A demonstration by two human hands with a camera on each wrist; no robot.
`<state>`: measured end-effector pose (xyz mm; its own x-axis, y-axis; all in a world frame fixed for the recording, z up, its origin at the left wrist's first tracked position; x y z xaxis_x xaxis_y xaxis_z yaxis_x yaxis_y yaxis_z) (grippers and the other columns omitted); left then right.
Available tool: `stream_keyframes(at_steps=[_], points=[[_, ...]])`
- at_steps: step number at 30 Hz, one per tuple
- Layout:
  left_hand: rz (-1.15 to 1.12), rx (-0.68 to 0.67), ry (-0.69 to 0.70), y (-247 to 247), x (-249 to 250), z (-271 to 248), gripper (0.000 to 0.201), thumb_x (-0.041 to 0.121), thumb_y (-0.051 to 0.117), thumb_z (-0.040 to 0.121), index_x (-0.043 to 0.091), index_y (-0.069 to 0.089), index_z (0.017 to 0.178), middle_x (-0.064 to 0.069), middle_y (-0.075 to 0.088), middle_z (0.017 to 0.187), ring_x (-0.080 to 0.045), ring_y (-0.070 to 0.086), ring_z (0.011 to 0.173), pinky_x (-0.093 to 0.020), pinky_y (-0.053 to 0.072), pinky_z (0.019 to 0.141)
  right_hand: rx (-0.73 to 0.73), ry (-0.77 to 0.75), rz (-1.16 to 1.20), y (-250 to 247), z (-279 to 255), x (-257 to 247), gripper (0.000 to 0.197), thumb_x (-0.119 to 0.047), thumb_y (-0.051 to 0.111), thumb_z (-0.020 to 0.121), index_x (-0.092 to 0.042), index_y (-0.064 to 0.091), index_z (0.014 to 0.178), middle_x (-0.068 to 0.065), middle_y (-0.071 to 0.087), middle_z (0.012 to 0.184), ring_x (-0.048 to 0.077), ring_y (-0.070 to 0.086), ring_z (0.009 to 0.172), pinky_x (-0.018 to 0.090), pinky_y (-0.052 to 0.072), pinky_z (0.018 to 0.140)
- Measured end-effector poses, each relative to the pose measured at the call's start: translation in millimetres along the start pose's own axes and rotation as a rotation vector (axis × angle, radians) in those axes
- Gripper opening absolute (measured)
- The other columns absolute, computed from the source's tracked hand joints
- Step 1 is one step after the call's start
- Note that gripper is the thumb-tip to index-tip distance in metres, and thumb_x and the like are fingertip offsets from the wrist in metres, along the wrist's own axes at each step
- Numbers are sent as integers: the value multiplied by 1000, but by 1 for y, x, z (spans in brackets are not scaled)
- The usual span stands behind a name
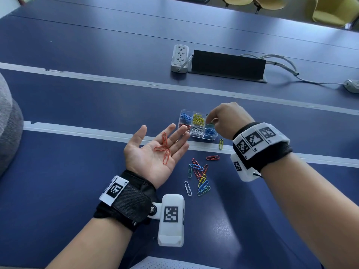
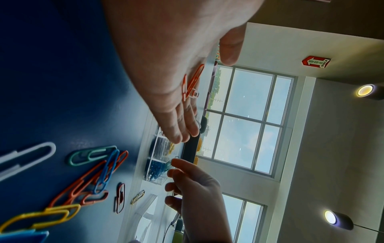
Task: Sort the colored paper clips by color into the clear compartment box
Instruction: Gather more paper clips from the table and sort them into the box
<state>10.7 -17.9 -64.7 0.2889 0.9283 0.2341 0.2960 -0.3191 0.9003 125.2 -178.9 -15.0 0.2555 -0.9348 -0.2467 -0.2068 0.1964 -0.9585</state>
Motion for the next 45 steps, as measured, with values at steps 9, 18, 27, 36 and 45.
stream_keyframes(at_steps=[9,18,27,36,45], points=[[6,-6,13,-2,2,0,68,47,45,84,0,49,133,-25,58,129,-39,56,120,-55,39,101,45,22,162,-17,2,0,39,4,41,80,-12,72,97,7,70,104,19,60,91,22,44,82],[49,11,5,0,-5,3,63,50,40,87,0,53,124,-24,55,132,-38,54,123,-47,37,107,139,-221,228,-28,-19,-34,24,-9,53,86,-21,70,97,-3,63,81,11,52,69,16,36,69],[12,0,13,6,-6,-2,58,51,39,88,-1,65,96,-18,67,100,-32,66,101,-46,37,107,-131,-432,34,2,-33,-73,28,-21,55,86,-33,65,110,-2,57,92,22,58,89,35,50,81],[65,57,28,9,-3,-7,67,52,36,90,-6,65,107,-25,59,127,-36,56,121,-49,34,108,-22,-489,185,-6,-34,-75,8,-12,67,75,-16,71,80,-1,62,77,15,57,68,29,50,70],[4,80,63,9,-4,-8,67,51,34,93,-6,63,114,-14,65,70,-23,64,55,-30,55,57,-171,-445,74,15,-42,-85,15,-25,66,75,-30,71,88,-3,68,88,21,61,83,39,53,74]])
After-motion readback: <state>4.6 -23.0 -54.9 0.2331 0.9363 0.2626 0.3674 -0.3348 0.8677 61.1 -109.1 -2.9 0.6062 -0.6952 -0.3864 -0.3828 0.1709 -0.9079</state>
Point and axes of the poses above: each hand's wrist, its own z-axis towards the middle knuckle, its own y-axis out of the palm, x = y × z, the point moved 2 cm from there along z, towards the middle knuckle
